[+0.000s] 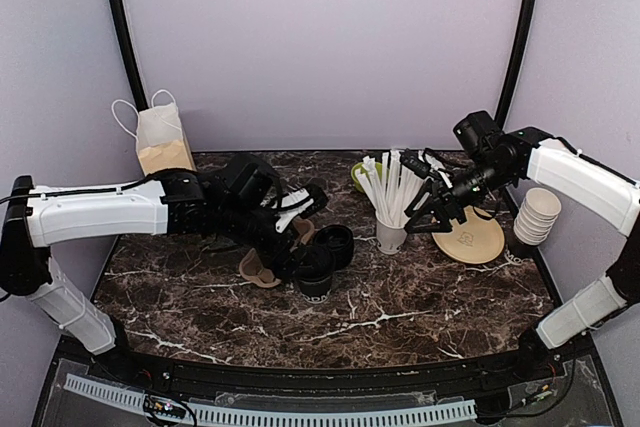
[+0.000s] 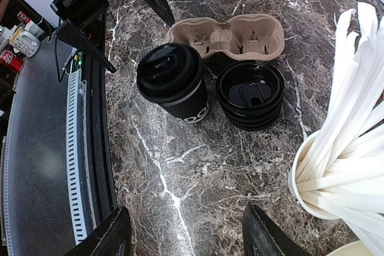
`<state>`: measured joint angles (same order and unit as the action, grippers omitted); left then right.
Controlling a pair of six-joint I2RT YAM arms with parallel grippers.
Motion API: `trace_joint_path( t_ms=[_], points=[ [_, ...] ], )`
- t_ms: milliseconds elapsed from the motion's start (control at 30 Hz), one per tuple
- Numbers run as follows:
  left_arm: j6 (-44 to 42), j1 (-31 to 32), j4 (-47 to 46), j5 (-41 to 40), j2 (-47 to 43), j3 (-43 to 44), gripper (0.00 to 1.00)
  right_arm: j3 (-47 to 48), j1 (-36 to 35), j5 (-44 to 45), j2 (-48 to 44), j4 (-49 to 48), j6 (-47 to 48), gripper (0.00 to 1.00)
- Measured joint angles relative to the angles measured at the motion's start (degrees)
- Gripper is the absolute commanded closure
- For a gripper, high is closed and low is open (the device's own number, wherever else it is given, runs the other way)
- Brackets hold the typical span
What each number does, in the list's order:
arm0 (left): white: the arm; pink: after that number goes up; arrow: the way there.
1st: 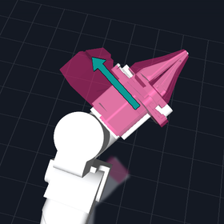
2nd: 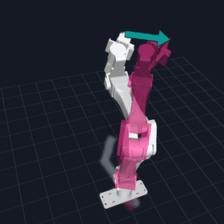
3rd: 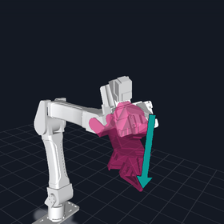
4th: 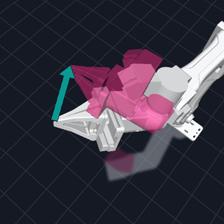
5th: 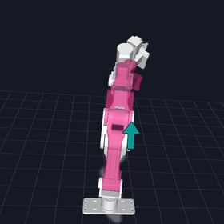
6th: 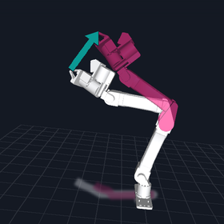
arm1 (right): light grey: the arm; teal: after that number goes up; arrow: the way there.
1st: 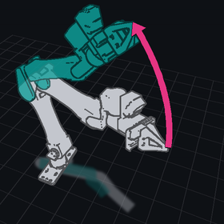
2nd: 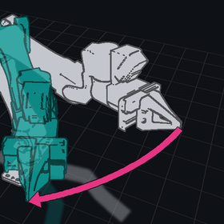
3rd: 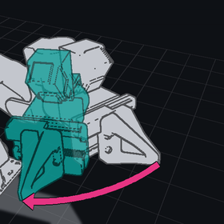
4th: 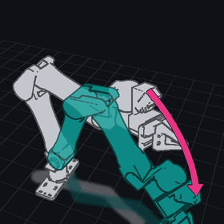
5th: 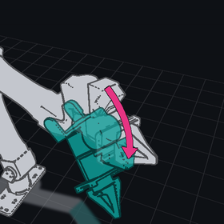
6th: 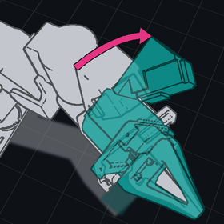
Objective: Pack the takeout coffee
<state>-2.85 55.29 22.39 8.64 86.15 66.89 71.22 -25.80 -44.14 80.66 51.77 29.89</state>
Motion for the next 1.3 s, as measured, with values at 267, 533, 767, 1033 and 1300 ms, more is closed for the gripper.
trace_joint_path(
  t_ms=[267,533,767,1033,1300],
  points=[
    [-4.94,0.0,-0.11,1.2,3.02,0.48,0.06,-0.11,0.0,0.24,0.02,-0.28,-0.04,0.36],
    [-6.93,0.0,-0.39,3.58,7.41,0.96,0.08,-1.38,0.0,0.33,0.0,-0.61,-0.04,0.36],
    [-7.43,0.0,-0.22,3.06,9.77,3.48,0.08,-1.88,0.0,0.44,0.0,-0.85,-0.15,0.36],
    [-7.45,0.0,-0.04,0.15,9.88,4.2,0.05,-2.21,0.0,0.44,0.0,-0.96,-0.2,0.36],
    [-7.45,0.0,-0.7,-2.1,10.19,5.16,0.1,-2.25,0.0,0.44,0.0,-0.98,-0.2,0.36]
  ],
)
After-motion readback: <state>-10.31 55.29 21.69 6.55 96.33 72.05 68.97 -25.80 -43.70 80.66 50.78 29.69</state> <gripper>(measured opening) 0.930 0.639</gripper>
